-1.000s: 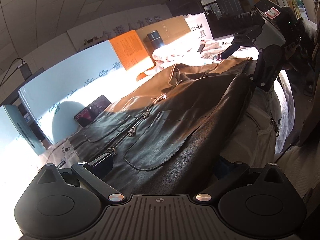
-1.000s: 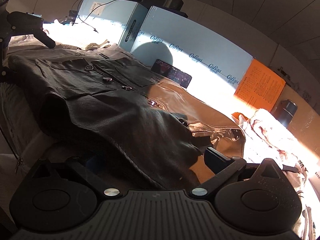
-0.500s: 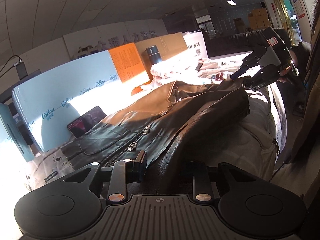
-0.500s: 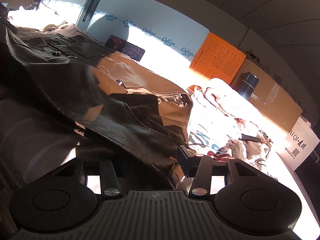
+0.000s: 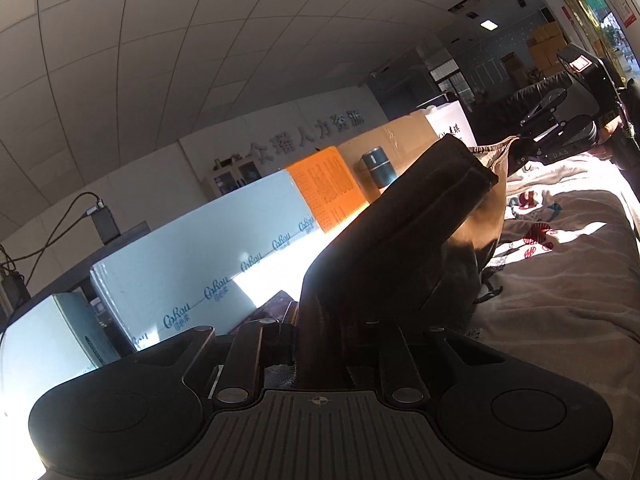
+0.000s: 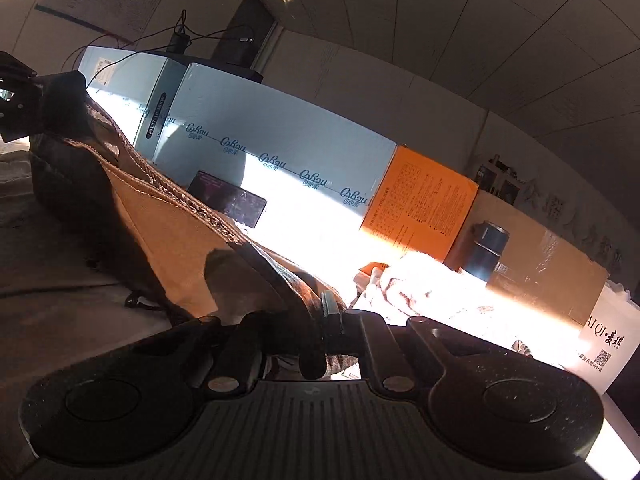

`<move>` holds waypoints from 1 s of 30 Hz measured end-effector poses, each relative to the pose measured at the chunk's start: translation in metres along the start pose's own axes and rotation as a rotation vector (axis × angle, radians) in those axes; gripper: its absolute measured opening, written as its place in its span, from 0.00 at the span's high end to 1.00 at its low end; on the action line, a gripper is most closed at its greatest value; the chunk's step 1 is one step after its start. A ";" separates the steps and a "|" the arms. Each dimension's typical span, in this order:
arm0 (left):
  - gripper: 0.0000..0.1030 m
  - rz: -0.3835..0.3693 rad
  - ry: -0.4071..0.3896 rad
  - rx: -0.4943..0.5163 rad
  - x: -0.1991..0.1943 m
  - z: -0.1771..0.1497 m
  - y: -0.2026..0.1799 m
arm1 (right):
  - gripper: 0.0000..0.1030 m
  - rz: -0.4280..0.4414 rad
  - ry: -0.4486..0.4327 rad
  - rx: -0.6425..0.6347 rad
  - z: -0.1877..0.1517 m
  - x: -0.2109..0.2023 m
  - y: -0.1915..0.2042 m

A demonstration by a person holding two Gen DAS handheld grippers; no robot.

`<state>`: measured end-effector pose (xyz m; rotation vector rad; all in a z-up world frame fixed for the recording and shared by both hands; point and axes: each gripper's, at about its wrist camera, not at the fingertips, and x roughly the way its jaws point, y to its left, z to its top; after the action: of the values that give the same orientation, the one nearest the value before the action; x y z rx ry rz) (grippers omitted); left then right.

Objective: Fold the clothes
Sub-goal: 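Grasp the jacket edge with the left tool while the right tool grasps the tan lining edge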

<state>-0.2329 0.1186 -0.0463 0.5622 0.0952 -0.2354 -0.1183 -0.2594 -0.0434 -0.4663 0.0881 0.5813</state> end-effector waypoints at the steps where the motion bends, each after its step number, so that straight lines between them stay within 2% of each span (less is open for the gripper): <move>1: 0.85 0.008 -0.004 0.014 0.006 0.002 0.004 | 0.93 -0.003 -0.012 -0.009 0.004 0.007 -0.003; 8: 0.86 0.025 0.017 0.014 0.056 0.000 0.034 | 0.93 0.021 -0.020 -0.049 0.022 0.065 -0.013; 20: 0.86 -0.013 0.171 -0.016 0.139 -0.029 0.063 | 0.93 0.113 0.123 -0.055 0.014 0.165 -0.021; 24: 0.86 -0.048 0.247 -0.023 0.169 -0.044 0.069 | 0.93 0.128 0.174 -0.051 0.007 0.187 -0.023; 28: 0.86 -0.055 0.278 -0.048 0.185 -0.054 0.073 | 0.93 0.132 0.199 -0.037 0.000 0.197 -0.025; 29: 0.85 -0.053 0.289 -0.053 0.189 -0.056 0.075 | 0.93 0.129 0.201 -0.031 -0.001 0.198 -0.025; 30: 0.81 -0.050 0.299 -0.057 0.193 -0.059 0.077 | 0.92 0.127 0.202 -0.026 -0.002 0.198 -0.025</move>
<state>-0.0282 0.1756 -0.0855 0.5352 0.4055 -0.1954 0.0608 -0.1776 -0.0769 -0.5464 0.3048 0.6591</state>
